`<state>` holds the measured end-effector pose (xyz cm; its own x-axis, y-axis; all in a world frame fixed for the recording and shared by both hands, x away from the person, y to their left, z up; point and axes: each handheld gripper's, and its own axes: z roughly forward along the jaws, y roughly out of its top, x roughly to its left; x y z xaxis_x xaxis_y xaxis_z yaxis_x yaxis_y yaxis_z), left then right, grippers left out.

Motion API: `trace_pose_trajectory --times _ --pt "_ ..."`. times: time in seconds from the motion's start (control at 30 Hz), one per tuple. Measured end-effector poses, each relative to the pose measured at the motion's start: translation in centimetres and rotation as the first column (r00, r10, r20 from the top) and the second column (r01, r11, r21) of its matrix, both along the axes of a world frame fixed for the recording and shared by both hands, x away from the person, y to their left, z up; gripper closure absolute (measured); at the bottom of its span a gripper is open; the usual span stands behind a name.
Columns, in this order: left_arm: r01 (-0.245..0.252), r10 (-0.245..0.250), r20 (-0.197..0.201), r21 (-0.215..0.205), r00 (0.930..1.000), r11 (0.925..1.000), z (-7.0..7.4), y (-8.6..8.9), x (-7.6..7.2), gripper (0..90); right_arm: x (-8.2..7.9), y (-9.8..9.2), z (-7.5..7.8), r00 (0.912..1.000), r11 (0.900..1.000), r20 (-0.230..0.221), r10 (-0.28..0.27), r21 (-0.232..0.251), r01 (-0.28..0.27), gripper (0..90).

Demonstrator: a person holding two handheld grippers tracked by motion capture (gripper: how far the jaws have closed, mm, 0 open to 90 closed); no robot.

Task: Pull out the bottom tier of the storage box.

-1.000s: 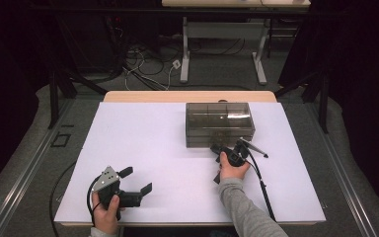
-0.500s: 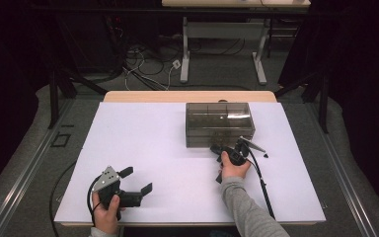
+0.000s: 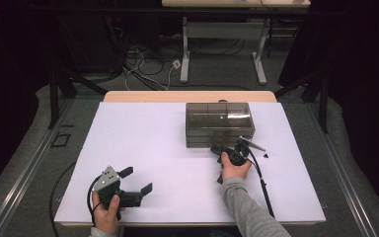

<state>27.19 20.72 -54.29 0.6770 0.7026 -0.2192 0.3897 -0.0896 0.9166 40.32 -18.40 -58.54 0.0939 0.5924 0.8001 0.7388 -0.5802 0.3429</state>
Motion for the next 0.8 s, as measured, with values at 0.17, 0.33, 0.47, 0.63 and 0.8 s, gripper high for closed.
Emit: trace_pose_trajectory --times 0.17,0.33,0.47,0.63,0.8 --pt "0.000 0.000 0.000 0.001 1.0000 1.0000 0.0 0.0 0.0 0.4 -0.2 0.1 0.0 0.9999 1.000 0.007 -0.007 -0.017 0.007 81.5" --pt "-0.001 0.001 0.000 0.002 1.0000 1.0000 0.0 0.0 0.0 0.4 -0.4 0.1 0.1 1.0000 1.000 0.003 0.000 -0.027 0.001 81.5" --pt "-0.001 0.001 0.000 0.001 1.0000 1.0000 0.0 0.0 0.0 0.4 -0.7 0.1 0.1 1.0000 0.999 0.005 0.008 -0.032 -0.008 81.5" --pt "-0.002 0.002 -0.004 0.001 1.0000 1.0000 0.0 0.0 0.0 0.4 -1.0 0.0 0.3 0.9996 0.999 -0.008 0.026 -0.045 -0.026 81.5" --pt "-0.003 0.003 -0.003 0.002 1.0000 1.0000 0.0 0.0 0.0 0.3 -1.3 0.0 0.3 0.9990 0.997 -0.003 0.045 -0.064 -0.045 81.5"
